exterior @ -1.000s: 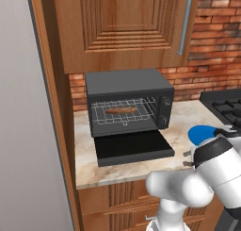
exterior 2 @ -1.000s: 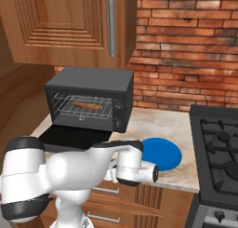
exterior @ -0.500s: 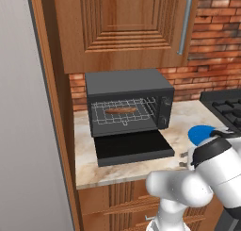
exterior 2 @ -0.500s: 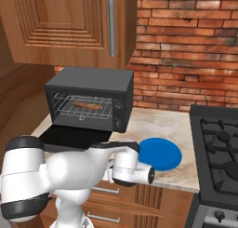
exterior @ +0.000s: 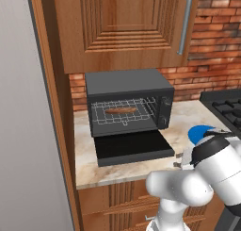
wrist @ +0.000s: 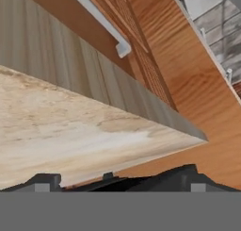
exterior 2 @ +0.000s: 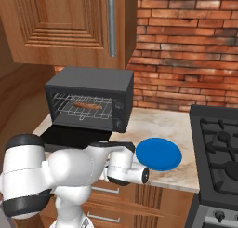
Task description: Pull the toaster oven rack outwards. Pick up the baguette from the plate and place it on the toaster oven rack. Close the toaster oven door fully and set the temperature to the lowest setting.
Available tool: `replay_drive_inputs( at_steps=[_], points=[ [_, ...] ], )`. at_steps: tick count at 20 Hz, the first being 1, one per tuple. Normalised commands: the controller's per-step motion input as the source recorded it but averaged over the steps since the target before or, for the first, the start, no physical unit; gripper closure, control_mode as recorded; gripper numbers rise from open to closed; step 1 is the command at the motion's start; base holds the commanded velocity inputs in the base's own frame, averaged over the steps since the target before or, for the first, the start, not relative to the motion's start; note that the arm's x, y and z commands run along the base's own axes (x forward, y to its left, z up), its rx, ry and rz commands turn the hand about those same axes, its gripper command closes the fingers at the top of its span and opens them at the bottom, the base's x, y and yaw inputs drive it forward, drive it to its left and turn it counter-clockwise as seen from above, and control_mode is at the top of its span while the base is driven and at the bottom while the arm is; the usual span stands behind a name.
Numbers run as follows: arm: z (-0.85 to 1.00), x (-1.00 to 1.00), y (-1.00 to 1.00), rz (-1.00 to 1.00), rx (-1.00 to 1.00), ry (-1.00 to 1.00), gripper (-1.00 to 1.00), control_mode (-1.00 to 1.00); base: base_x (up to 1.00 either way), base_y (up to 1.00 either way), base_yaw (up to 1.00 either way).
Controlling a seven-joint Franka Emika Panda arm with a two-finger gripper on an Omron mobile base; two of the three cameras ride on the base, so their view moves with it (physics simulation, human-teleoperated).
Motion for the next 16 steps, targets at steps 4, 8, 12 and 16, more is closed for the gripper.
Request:
replay_drive_inputs(
  at_steps=[4,8,12,16],
  points=[
    [-0.17,0.14,0.13,-0.02,0.00,0.00,-1.00,-1.00,0.00,0.00,0.00],
    [-0.17,0.24,0.04,-0.01,0.01,0.00,-1.00,-1.00,0.00,0.00,0.00],
    [-0.16,0.32,0.00,0.00,0.02,0.00,-1.00,-1.00,0.00,0.00,0.00],
    [-0.16,0.30,0.00,0.00,0.03,0.00,-1.00,-1.00,0.00,0.00,0.00]
  ],
)
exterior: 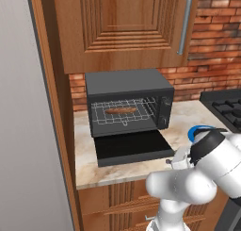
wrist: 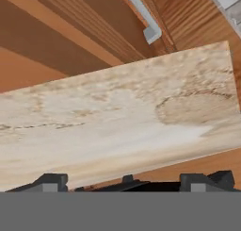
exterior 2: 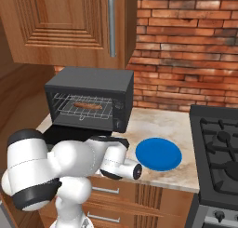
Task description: Pull the toaster oven rack outwards. Pick up the baguette from the plate and place it on the toaster oven rack. Close the toaster oven door fully and set the temperature to the lowest setting.
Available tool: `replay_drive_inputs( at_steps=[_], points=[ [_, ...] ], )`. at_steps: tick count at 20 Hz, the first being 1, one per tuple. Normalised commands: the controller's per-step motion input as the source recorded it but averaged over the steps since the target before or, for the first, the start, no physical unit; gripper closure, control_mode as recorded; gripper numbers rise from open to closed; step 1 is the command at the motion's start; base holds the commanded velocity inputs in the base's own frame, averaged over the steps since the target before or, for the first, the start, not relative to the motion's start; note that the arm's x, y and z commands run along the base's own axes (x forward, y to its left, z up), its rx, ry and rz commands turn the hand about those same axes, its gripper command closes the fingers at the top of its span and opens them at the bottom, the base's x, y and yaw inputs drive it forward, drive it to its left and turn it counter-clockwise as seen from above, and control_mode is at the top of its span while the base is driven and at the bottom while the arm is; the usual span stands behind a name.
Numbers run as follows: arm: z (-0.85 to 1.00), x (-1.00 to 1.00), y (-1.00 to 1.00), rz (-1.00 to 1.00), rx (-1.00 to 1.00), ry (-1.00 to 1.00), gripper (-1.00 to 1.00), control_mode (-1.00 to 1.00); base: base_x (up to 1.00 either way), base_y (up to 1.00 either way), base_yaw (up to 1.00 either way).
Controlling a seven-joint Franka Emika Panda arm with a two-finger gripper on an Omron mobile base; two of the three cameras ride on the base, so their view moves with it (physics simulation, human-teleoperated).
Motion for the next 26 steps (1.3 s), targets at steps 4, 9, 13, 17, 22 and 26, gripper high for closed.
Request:
replay_drive_inputs(
  at_steps=[4,9,13,17,22,26],
  points=[
    [-0.16,0.22,0.00,0.00,0.03,0.00,-1.00,-1.00,0.00,0.00,0.00],
    [-0.06,0.08,0.00,-0.02,0.10,-0.04,-1.00,-1.00,0.00,0.00,0.00],
    [0.00,0.02,0.00,-0.08,0.26,-0.17,-1.00,-1.00,0.00,0.00,0.00],
    [0.07,0.06,0.01,-0.14,0.25,-0.20,-1.00,-1.00,0.00,0.00,0.00],
    [0.12,0.15,0.10,-0.15,0.19,-0.15,-1.00,-1.00,0.00,0.00,0.00],
    [0.16,0.29,0.09,-0.15,0.14,-0.08,-1.00,-1.00,0.00,0.00,0.00]
  ],
)
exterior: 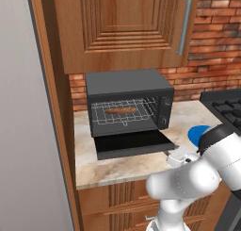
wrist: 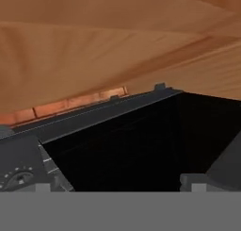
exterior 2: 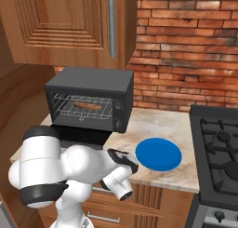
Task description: Pull the toaster oven rack outwards. Pick up the baguette from the plate and place it on the toaster oven rack. Close the toaster oven door fully and set the temperature to the lowest setting.
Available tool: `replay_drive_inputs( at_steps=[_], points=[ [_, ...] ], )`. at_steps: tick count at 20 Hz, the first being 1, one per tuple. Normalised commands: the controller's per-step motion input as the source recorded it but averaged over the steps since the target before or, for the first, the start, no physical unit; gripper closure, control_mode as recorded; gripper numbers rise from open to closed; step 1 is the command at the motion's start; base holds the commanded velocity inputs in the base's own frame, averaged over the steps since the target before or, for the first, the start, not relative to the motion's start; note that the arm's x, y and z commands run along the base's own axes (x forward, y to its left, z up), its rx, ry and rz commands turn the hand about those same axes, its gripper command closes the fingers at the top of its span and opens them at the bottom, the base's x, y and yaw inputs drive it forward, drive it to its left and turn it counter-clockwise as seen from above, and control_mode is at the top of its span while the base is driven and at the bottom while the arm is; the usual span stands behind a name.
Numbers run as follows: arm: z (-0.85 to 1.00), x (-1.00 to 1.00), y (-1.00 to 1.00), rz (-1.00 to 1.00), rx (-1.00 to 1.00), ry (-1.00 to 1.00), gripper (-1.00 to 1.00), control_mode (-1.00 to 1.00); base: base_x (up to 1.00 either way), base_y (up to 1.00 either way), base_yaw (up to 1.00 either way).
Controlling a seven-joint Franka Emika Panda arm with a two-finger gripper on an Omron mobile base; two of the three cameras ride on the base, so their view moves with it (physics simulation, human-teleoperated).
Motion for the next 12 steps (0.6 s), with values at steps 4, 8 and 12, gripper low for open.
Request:
replay_drive_inputs(
  at_steps=[4,8,12],
  points=[
    [0.07,0.36,0.21,-0.13,0.09,-0.05,-1.00,-1.00,0.00,0.00,0.00],
    [0.07,0.45,0.24,-0.13,0.07,-0.03,-1.00,-1.00,0.00,0.00,0.00],
    [0.19,0.46,0.19,-0.14,0.06,-0.01,-1.00,-1.00,0.00,0.00,0.00]
  ],
)
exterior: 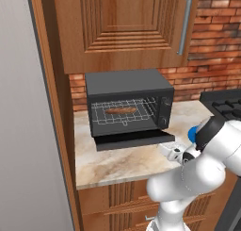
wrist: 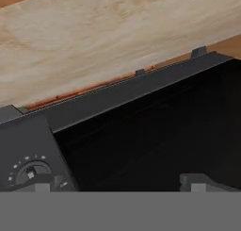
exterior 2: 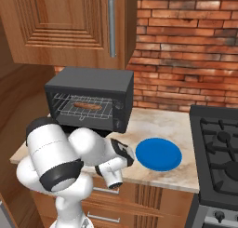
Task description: Pull the toaster oven rack outwards. Pick up the baguette from the plate and place it on the toaster oven rack. Close the toaster oven door fully and set the temperature to the lowest setting.
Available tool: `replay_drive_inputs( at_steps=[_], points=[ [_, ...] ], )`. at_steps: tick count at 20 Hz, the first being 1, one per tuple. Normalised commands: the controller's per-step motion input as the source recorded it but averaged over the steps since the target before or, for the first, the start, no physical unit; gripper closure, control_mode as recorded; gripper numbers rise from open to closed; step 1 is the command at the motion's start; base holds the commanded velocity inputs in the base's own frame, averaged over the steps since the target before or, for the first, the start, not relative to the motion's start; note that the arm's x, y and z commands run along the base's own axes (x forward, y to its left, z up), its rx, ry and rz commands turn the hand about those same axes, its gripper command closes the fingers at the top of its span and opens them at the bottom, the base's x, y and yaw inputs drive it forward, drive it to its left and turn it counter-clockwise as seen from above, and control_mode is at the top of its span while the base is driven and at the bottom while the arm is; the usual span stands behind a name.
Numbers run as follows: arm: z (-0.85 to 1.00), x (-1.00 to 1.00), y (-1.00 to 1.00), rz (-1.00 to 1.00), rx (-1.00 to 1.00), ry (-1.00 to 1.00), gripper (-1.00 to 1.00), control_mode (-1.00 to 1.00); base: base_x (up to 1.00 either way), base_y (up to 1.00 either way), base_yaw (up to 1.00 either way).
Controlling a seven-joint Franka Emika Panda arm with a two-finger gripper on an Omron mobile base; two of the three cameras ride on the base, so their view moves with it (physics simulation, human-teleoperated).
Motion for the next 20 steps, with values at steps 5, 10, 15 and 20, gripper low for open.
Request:
replay_drive_inputs(
  at_steps=[5,10,15,20],
  points=[
    [0.41,0.46,0.13,-0.12,0.01,0.00,-1.00,-1.00,0.00,0.00,0.00],
    [0.53,0.51,0.01,-0.12,0.00,0.00,-1.00,-1.00,0.00,0.00,0.00],
    [0.62,0.49,0.00,-0.13,0.00,0.02,-1.00,-1.00,0.00,0.00,0.00],
    [0.53,0.42,0.00,-0.15,0.00,0.04,-1.00,-1.00,0.00,0.00,0.00]
  ],
)
